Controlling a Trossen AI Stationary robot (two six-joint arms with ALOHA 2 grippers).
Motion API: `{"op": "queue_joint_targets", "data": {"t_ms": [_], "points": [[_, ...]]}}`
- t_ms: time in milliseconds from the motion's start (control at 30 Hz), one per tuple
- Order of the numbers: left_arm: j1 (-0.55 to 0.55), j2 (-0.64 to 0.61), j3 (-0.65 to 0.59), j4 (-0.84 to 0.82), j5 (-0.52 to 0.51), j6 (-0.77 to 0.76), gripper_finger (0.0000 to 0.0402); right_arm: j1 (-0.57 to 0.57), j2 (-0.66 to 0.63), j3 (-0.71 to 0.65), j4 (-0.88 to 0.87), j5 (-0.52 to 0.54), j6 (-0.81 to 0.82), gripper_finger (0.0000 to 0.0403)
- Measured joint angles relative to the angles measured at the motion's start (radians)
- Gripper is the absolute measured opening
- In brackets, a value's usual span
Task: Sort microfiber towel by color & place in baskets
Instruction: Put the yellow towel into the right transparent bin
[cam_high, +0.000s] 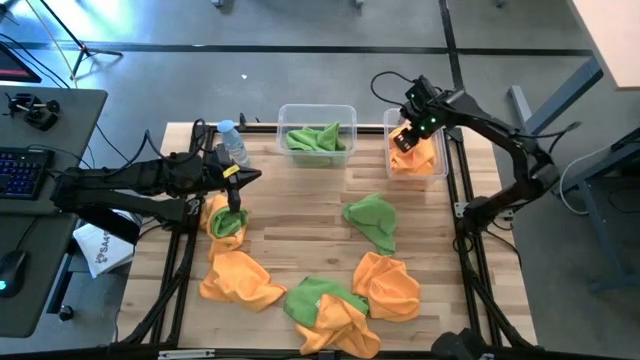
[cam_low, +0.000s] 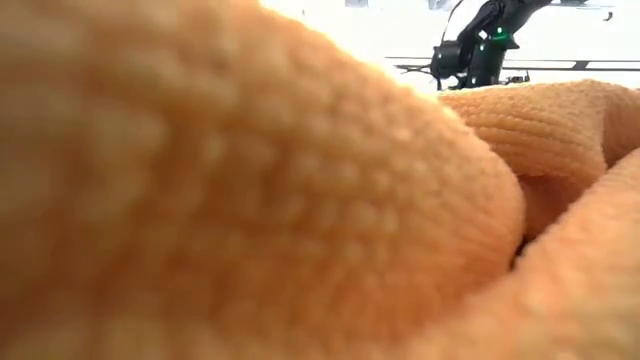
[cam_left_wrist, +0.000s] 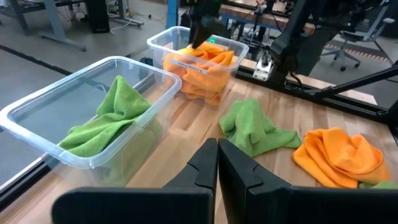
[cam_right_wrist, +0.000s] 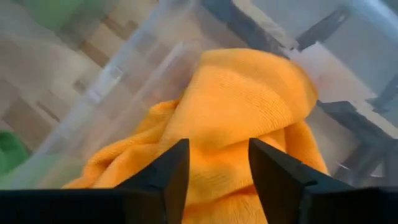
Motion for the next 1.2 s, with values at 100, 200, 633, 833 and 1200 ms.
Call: {"op": "queue_joint_targets", "data": {"t_ms": [100,200,633,833,1200], "points": [[0.0,0.0,0.0,-0.012,-0.001,0.0,0.0,0.0,-0.021,0.054,-0.036,0.0,0.024,0.0176],[0.0,0.0,0.0,-0.02,-0.002,0.0,0.0,0.003,-0.056,0.097,-0.054,0.001,0.048,0.0169],[0.0,0.0,0.0,-0.067,0.027,0.002,0.0,0.305,-0.283,0.053,-0.039,0.092,0.342,0.002],[0.0,0.0,0.0,-0.067,0.1,0.066,0.0,0.618,-0.313,0.015,0.062,0.275,0.534,0.0005],[-0.001,0.001,0.0,-0.103,0.18,0.106,0.0,1.01,-0.268,0.014,0.132,0.491,0.814,0.0001]]}}
